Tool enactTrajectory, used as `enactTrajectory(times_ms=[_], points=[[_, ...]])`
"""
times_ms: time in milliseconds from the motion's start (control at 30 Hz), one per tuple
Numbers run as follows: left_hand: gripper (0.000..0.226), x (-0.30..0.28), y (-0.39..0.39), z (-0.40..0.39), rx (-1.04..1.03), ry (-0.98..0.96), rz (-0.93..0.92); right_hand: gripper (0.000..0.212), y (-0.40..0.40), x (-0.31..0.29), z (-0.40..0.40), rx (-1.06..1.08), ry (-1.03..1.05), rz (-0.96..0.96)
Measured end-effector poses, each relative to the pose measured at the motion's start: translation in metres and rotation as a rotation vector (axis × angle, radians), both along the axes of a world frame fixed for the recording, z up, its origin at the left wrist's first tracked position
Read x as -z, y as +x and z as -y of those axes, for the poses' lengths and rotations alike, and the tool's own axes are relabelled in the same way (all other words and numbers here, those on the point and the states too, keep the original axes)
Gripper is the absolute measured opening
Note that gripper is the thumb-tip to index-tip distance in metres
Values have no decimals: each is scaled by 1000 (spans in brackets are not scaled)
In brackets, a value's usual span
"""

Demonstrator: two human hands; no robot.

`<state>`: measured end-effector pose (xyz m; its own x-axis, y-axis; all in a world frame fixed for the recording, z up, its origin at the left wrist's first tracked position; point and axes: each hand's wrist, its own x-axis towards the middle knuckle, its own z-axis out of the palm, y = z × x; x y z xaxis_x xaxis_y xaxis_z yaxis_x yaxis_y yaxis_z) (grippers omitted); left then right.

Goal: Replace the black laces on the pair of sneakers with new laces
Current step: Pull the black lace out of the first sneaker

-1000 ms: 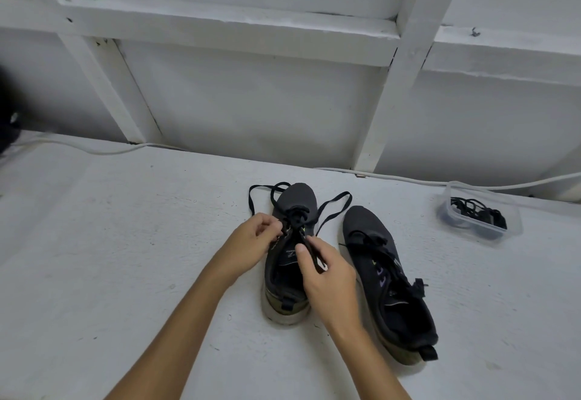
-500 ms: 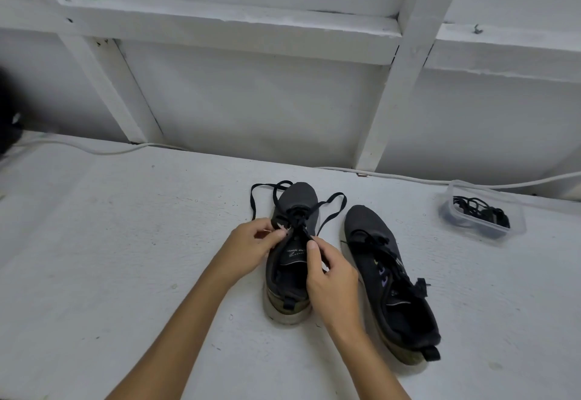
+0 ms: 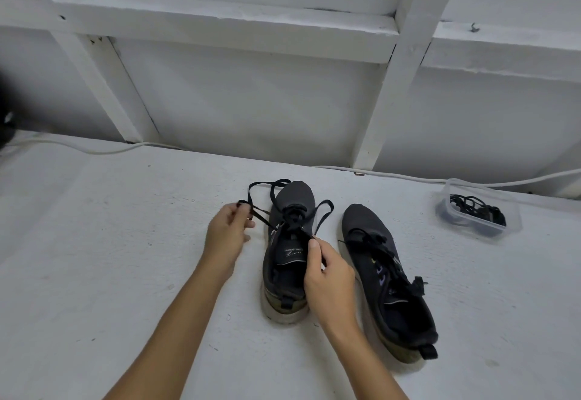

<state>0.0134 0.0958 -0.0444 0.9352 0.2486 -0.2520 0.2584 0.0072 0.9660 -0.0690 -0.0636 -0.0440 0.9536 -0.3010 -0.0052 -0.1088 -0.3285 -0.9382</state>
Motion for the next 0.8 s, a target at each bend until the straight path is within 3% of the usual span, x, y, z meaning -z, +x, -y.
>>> enactTrajectory(times_ms=[67, 167, 200, 267, 333, 400, 433, 567, 600, 700, 800], points=[[17, -1, 1, -5, 13, -37, -38, 34, 0, -1, 0, 3, -6, -3], [20, 0, -13, -4, 437, 118, -105, 32, 0, -2, -1, 12, 8, -6], [16, 1, -17, 0, 489, 144, -77, 31, 0, -2, -1, 13, 14, -5], [13, 3, -19, 7, 418, 186, 15, 29, 0, -1, -1, 15, 12, 1], [19, 3, -13, 9, 169, 185, 40, 31, 0, -1, 0, 7, 3, 6], [20, -1, -4, 1, -95, 79, 32, 33, 0, -1, -1, 1, -2, 12], [21, -3, -2, -5, -113, 36, 25, 34, 0, -1, -1, 2, -7, 11], [15, -3, -16, -4, 452, 121, -46, 35, 0, -1, -1, 6, -14, 8], [11, 0, -18, 0, 499, 162, -22, 35, 0, -1, -1, 9, -14, 10], [11, 7, -14, 8, 270, 221, 84, 35, 0, -1, -1, 10, -13, 15], [15, 1, -2, 1, -218, 2, 44, 35, 1, 0, -1, 6, -11, 10]])
